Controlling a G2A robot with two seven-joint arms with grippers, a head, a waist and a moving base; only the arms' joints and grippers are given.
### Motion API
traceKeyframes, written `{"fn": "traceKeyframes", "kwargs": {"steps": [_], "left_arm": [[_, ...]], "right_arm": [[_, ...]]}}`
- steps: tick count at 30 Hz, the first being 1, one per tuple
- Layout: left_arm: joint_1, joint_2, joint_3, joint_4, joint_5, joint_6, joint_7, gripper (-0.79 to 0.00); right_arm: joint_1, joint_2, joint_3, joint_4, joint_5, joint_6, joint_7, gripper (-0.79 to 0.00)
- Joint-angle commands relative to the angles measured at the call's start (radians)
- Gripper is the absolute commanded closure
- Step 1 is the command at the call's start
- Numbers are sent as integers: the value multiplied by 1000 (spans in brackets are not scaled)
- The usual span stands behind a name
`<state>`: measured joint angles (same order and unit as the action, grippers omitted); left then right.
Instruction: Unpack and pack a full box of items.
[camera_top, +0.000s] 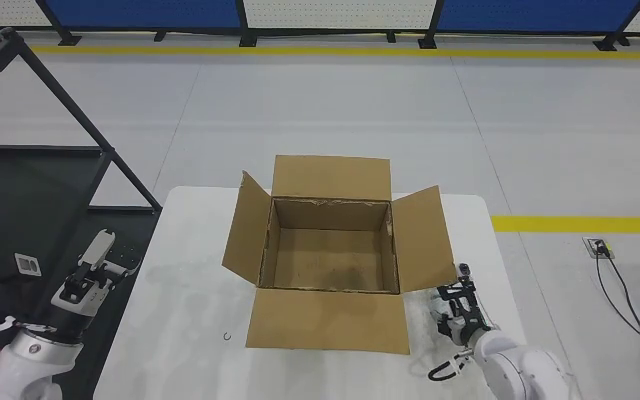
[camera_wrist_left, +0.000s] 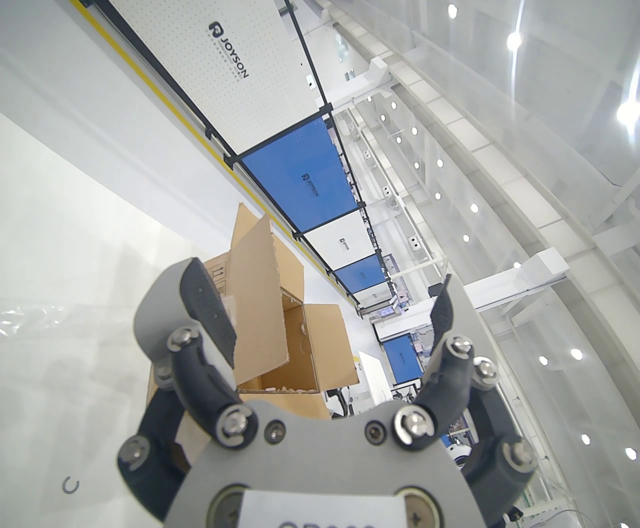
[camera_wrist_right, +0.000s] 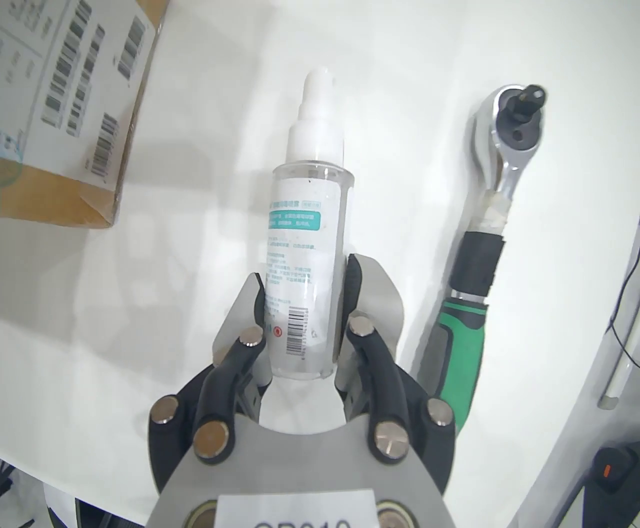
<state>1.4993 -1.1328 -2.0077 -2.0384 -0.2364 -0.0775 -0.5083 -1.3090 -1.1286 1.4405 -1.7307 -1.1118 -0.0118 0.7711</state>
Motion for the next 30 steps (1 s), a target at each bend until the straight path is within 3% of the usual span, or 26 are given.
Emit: {"fn": "traceKeyframes", "kwargs": {"steps": [1, 10, 17, 23, 30], "left_arm": [[0, 0, 0, 0, 0, 0, 0, -785], [0, 0, 0, 0, 0, 0, 0, -785], [0, 0, 0, 0, 0, 0, 0, -785], [0, 0, 0, 0, 0, 0, 0, -785], [0, 0, 0, 0, 0, 0, 0, -785]], "right_arm": [[-24, 3, 51, -37, 48, 0, -28, 0], [-186, 2, 300, -344, 303, 71, -202, 0], [-213, 5, 394, -509, 459, -44, -205, 0], [-113, 21, 292, -560, 446, -167, -19, 0], [190, 17, -58, -435, 295, -133, 181, 0]]}}
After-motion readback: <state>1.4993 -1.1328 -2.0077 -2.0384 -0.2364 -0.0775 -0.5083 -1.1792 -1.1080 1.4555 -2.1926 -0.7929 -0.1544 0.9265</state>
